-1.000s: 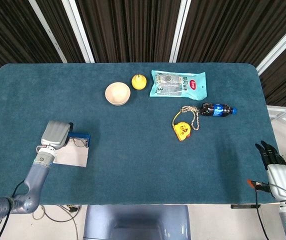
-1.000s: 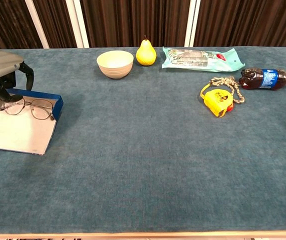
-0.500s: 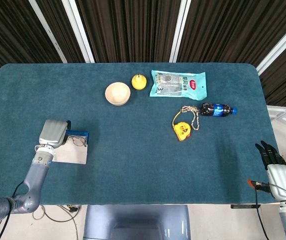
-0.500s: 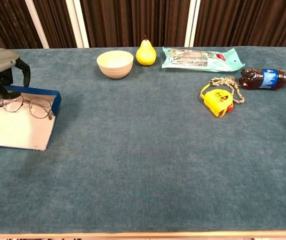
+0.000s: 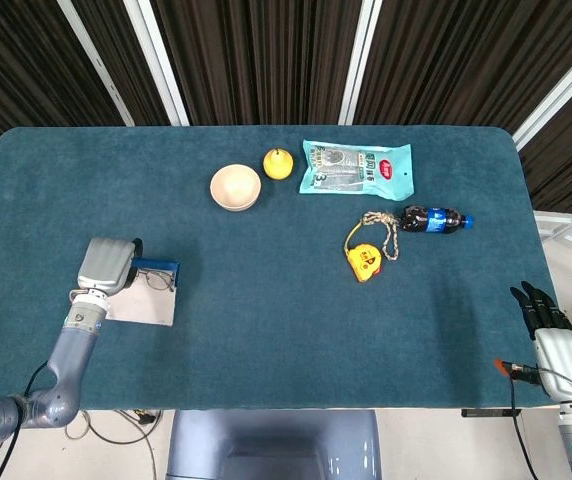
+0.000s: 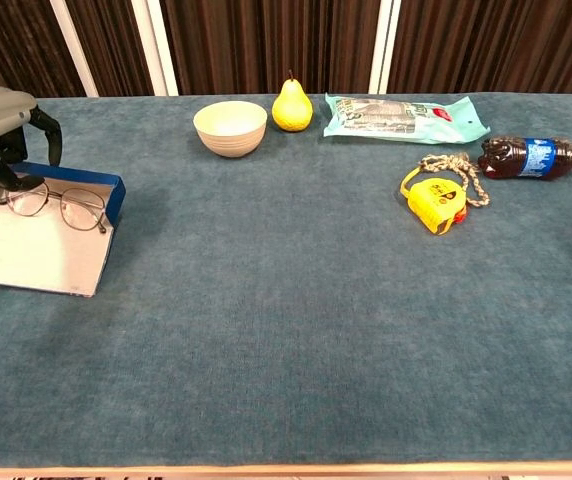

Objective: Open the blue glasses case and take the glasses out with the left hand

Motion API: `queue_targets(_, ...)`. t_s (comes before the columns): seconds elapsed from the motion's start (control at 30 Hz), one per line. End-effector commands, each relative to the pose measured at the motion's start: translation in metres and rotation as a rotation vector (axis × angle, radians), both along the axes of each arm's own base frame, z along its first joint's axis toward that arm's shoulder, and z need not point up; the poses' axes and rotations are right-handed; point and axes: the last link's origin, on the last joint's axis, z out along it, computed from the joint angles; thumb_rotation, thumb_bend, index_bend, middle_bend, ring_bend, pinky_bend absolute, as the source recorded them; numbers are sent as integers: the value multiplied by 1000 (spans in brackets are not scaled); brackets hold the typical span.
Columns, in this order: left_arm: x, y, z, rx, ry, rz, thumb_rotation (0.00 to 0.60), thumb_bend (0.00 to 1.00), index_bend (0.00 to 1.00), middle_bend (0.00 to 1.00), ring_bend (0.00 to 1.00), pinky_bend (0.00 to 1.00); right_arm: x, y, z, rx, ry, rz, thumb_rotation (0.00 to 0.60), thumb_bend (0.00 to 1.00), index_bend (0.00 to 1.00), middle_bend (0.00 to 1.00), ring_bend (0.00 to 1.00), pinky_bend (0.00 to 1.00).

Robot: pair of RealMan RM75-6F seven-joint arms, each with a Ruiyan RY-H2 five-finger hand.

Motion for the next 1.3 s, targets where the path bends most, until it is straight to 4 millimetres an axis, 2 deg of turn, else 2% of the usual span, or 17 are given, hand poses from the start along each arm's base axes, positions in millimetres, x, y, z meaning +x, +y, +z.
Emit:
queue_targets(0.03, -2, -4, -1, -16, 14, -6, 600, 438, 661, 1000, 882, 969, 0, 0, 0, 1, -1, -1, 600, 172, 0, 0, 0, 196)
queue_targets(1.3, -20, -7, -3, 124, -115, 8, 600, 438, 663, 1000, 885, 973, 0, 0, 0, -1, -2, 0, 600, 172, 0, 0, 0, 196)
